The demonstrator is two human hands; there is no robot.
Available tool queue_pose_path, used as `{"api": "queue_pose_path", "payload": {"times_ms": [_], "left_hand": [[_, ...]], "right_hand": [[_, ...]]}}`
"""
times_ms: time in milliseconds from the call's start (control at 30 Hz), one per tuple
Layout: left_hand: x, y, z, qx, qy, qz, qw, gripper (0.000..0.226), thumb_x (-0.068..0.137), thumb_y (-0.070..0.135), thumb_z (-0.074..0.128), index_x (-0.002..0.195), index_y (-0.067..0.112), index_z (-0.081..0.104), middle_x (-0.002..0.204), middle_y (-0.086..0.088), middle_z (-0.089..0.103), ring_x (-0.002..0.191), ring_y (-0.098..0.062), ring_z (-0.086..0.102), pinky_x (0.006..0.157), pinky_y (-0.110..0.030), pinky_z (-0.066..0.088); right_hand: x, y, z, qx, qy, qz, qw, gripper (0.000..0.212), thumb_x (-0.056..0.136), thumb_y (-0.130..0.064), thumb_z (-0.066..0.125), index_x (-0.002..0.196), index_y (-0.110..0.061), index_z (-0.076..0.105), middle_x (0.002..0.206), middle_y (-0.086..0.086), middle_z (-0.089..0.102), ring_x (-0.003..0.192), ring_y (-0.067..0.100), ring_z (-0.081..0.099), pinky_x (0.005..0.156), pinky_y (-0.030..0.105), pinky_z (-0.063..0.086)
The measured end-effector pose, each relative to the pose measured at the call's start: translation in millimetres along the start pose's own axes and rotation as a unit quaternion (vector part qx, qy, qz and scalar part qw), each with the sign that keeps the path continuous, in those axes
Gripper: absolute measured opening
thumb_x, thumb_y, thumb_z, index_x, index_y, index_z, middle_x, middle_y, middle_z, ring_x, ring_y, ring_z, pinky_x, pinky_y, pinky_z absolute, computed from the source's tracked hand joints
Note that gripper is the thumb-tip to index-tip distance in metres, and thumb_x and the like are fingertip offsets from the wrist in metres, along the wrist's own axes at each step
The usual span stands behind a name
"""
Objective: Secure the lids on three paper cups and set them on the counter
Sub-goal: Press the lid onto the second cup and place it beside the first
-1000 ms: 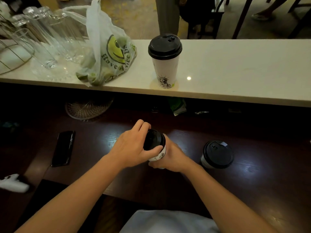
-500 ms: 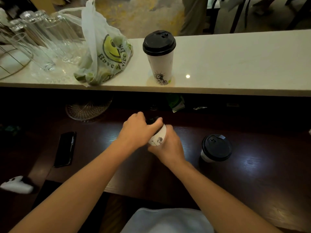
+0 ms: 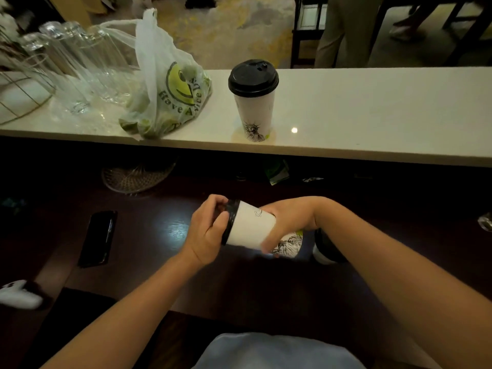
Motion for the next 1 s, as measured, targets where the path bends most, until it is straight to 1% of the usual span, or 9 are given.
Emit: {"api": "queue_pose_path", "payload": {"times_ms": [167, 300, 367, 400, 467, 567, 667, 867, 1000], "left_hand": [[-1, -7, -9, 0.006, 0.019, -0.039, 0.999, 0.054, 0.082, 0.052, 0.032, 0.094, 0.008, 0.06, 0.08, -0.003, 0.062, 0.075, -0.022, 0.056, 0.064, -0.025, 0.041], [0, -27, -3, 0.159, -0.041, -0.122, 0.979, 0.077, 0.069, 0.055, 0.02, 0.114, 0.008, 0.06, 0.102, -0.008, 0.062, 0.092, -0.029, 0.056, 0.076, -0.023, 0.043], [-6, -57, 3, 0.098, -0.066, -0.282, 0.952, 0.069, 0.072, 0.061, 0.029, 0.104, 0.009, 0.062, 0.083, -0.014, 0.065, 0.069, -0.029, 0.06, 0.055, -0.037, 0.048], [-14, -67, 6, 0.033, -0.074, -0.368, 0.926, 0.068, 0.076, 0.068, 0.034, 0.095, 0.009, 0.063, 0.063, -0.01, 0.061, 0.048, -0.023, 0.054, 0.039, -0.031, 0.04], [-15, -69, 9, -0.015, -0.081, -0.421, 0.904, 0.069, 0.088, 0.073, 0.036, 0.089, 0.009, 0.062, 0.047, -0.003, 0.052, 0.03, -0.017, 0.043, 0.033, -0.02, 0.028], [11, -30, -16, 0.149, -0.022, -0.172, 0.973, 0.062, 0.091, 0.067, 0.031, 0.098, 0.013, 0.061, 0.08, -0.001, 0.062, 0.071, -0.022, 0.066, 0.059, -0.031, 0.044], [2, 21, -6, 0.173, -0.098, 0.085, 0.976, 0.049, 0.089, 0.055, 0.045, 0.124, 0.023, 0.054, 0.109, 0.009, 0.054, 0.086, -0.014, 0.059, 0.074, -0.035, 0.05], [-3, 29, -3, 0.16, -0.088, 0.147, 0.972, 0.051, 0.086, 0.05, 0.049, 0.121, 0.014, 0.059, 0.107, 0.005, 0.057, 0.08, -0.008, 0.054, 0.068, -0.024, 0.047], [3, 29, -4, 0.14, -0.065, 0.126, 0.98, 0.044, 0.091, 0.046, 0.043, 0.119, 0.016, 0.059, 0.101, 0.004, 0.063, 0.086, -0.013, 0.058, 0.073, -0.03, 0.047]], "right_hand": [[13, -19, -12, -0.127, 0.099, -0.045, 0.986, 0.055, 0.071, -0.014, 0.088, 0.116, -0.021, 0.058, 0.103, -0.005, 0.067, 0.097, 0.013, 0.067, 0.076, 0.024, 0.055], [16, -24, -22, -0.191, 0.18, -0.057, 0.963, 0.061, 0.065, -0.026, 0.089, 0.115, -0.026, 0.054, 0.105, -0.008, 0.063, 0.098, 0.012, 0.063, 0.076, 0.025, 0.053], [17, -19, -23, -0.221, 0.199, -0.044, 0.954, 0.063, 0.062, -0.029, 0.089, 0.114, -0.028, 0.052, 0.106, -0.007, 0.063, 0.098, 0.014, 0.062, 0.077, 0.029, 0.055], [19, -17, -22, -0.231, 0.203, -0.039, 0.951, 0.064, 0.061, -0.03, 0.089, 0.114, -0.029, 0.052, 0.105, -0.007, 0.063, 0.097, 0.015, 0.063, 0.078, 0.031, 0.056], [21, -12, -20, -0.227, 0.211, -0.037, 0.95, 0.064, 0.06, -0.03, 0.089, 0.112, -0.031, 0.051, 0.104, -0.008, 0.064, 0.096, 0.015, 0.064, 0.078, 0.033, 0.057], [17, -9, -17, -0.178, 0.207, -0.054, 0.961, 0.063, 0.064, -0.026, 0.09, 0.116, -0.026, 0.053, 0.108, -0.006, 0.065, 0.099, 0.015, 0.065, 0.082, 0.034, 0.058], [13, -8, -4, -0.086, 0.136, -0.08, 0.984, 0.062, 0.072, -0.013, 0.087, 0.124, -0.019, 0.055, 0.11, -0.003, 0.066, 0.1, 0.015, 0.068, 0.077, 0.026, 0.061], [10, -5, 6, -0.029, 0.1, -0.101, 0.989, 0.059, 0.078, -0.002, 0.083, 0.128, -0.016, 0.056, 0.11, 0.001, 0.067, 0.098, 0.013, 0.068, 0.079, 0.027, 0.06], [8, -5, 2, -0.028, 0.123, -0.107, 0.986, 0.056, 0.077, -0.003, 0.083, 0.125, -0.016, 0.057, 0.104, -0.005, 0.066, 0.095, 0.01, 0.067, 0.079, 0.026, 0.06]]}}
Point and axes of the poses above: each hand's wrist, its own x-axis towards the middle knuckle, its own z-axis out of the palm, y = z × x, the point moved 10 cm from there along x, towards the middle knuckle
